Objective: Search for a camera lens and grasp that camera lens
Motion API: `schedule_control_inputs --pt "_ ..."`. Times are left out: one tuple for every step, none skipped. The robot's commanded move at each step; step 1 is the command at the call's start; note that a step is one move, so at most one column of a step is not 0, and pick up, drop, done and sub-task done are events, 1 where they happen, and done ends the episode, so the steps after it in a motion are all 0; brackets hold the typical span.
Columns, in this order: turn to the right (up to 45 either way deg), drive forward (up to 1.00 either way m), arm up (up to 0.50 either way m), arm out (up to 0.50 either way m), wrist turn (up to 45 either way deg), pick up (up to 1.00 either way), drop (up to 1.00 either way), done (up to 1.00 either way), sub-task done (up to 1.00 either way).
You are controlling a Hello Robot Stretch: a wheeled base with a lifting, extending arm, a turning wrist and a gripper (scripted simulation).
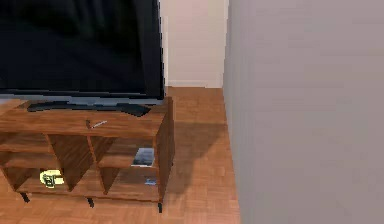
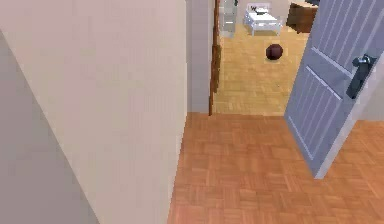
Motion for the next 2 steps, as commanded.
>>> schedule_control_inputs --pt "3.0 0.0 0.0 0.0 0.0 0.0 0.0 0.0 0.0" --pt "0.0 0.8 0.0 0.0 0.0 0.0 0.0 0.0 0.0"
